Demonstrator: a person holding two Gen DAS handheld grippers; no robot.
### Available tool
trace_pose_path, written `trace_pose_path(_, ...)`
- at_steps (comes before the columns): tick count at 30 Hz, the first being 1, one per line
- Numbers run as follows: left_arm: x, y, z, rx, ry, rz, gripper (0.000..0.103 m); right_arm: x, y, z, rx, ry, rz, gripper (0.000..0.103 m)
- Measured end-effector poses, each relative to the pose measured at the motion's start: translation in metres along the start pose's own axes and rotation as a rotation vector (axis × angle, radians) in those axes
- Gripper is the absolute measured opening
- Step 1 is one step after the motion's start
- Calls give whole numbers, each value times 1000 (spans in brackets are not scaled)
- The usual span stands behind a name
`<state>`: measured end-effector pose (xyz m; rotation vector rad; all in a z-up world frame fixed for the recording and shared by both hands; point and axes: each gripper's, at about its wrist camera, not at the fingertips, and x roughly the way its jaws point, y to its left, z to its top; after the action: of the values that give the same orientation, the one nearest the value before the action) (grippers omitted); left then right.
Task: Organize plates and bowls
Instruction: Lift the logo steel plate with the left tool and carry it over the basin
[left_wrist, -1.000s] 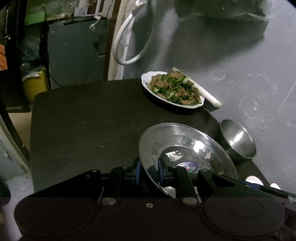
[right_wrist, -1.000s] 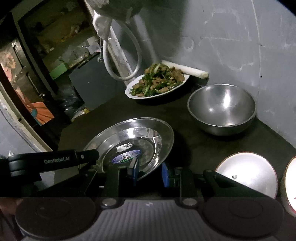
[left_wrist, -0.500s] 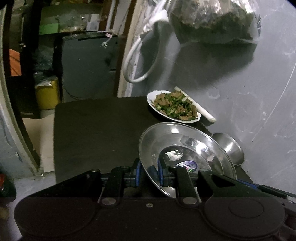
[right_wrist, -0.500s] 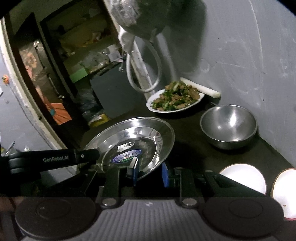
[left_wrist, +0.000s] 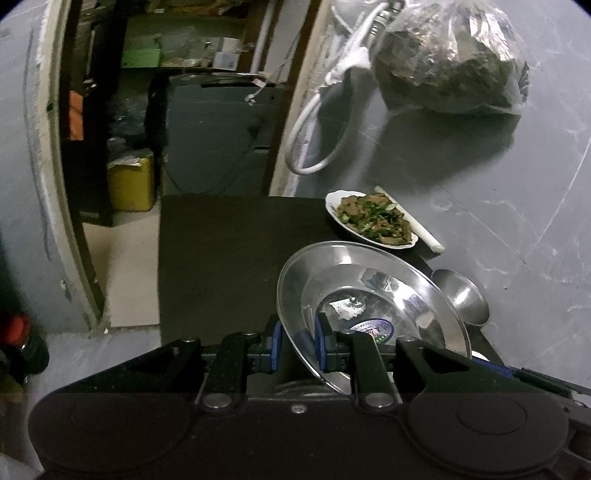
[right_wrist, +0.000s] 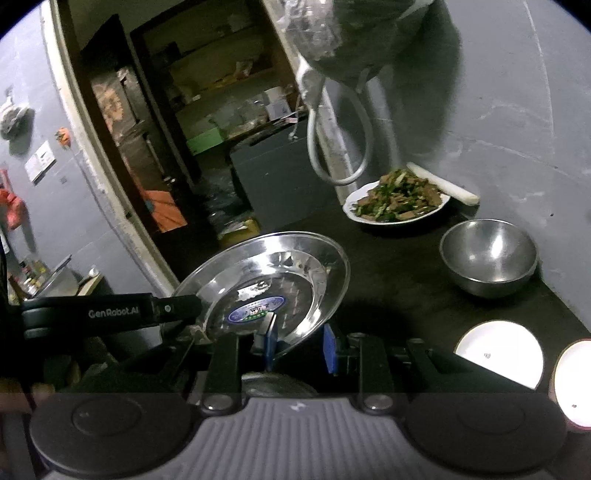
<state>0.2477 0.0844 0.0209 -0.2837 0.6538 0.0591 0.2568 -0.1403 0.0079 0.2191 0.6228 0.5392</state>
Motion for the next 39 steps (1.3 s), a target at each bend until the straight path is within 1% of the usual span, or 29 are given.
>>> trace_pose_path(5,-14,6,-12,-23,2,21,20,-7,6,-10,-25,18,47,29)
trace_pose_path(11,-24,7,-26,-36,11,34,20,-16,8,-21,-39,34,76,29)
trace_pose_path(17,-28,11,-45,-31,46,41,20,-20,6,-34,-43,63,87,29)
trace_pose_path(23,-25,18,-67,-46,100,63,21,-18,6,-53,-60,118,95,29)
trace_pose_path(28,-24,25,-79,-50,135,76,21,-15,6,-68,-61,162,105,30)
trace_pose_path(34,-21,27,-84,-48,152,83,21,-12,5,-77,-56,191,110,30)
trace_pose_path(39,-19,26,-86,-42,164,86,22,-11,5,-78,-54,201,109,30)
